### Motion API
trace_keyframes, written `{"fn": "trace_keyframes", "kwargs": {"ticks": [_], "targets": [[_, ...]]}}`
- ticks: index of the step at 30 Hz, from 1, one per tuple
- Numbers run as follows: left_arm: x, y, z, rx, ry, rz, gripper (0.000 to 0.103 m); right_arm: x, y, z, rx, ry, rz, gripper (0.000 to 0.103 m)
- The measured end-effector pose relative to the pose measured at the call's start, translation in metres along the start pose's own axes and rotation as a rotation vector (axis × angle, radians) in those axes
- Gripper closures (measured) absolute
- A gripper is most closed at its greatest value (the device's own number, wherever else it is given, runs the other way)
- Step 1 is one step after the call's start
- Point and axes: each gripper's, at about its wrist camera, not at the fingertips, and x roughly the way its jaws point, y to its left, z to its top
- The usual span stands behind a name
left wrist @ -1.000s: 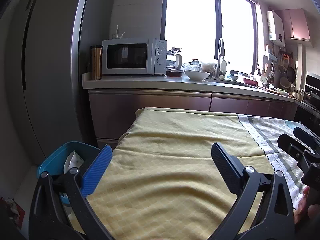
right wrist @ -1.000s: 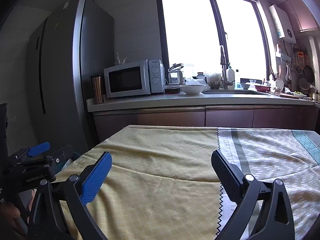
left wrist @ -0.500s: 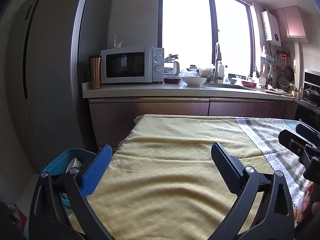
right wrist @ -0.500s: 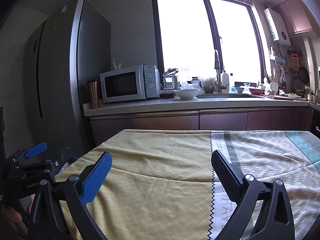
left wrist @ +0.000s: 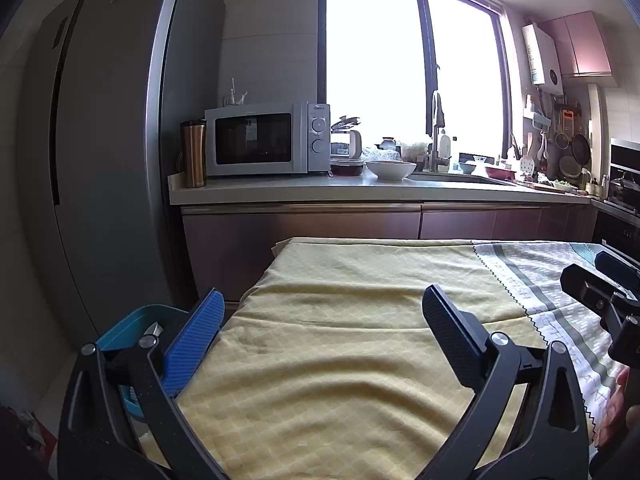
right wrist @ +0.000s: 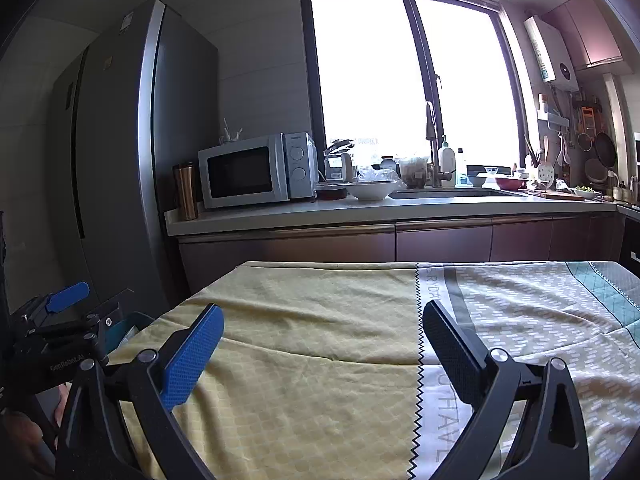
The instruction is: Collect trash
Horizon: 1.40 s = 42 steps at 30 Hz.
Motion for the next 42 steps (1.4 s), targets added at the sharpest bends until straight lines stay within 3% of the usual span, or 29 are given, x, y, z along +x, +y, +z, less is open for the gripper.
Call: {"fn": "trace_keyframes", "kwargs": {"ticks": [42], "targets": [[-0.004,-0.011,-0.002,0.027,-0.018,0.012,0.005,0.001,-0.004,-0.002,0.009,0.009,-0.008,0.007]]}}
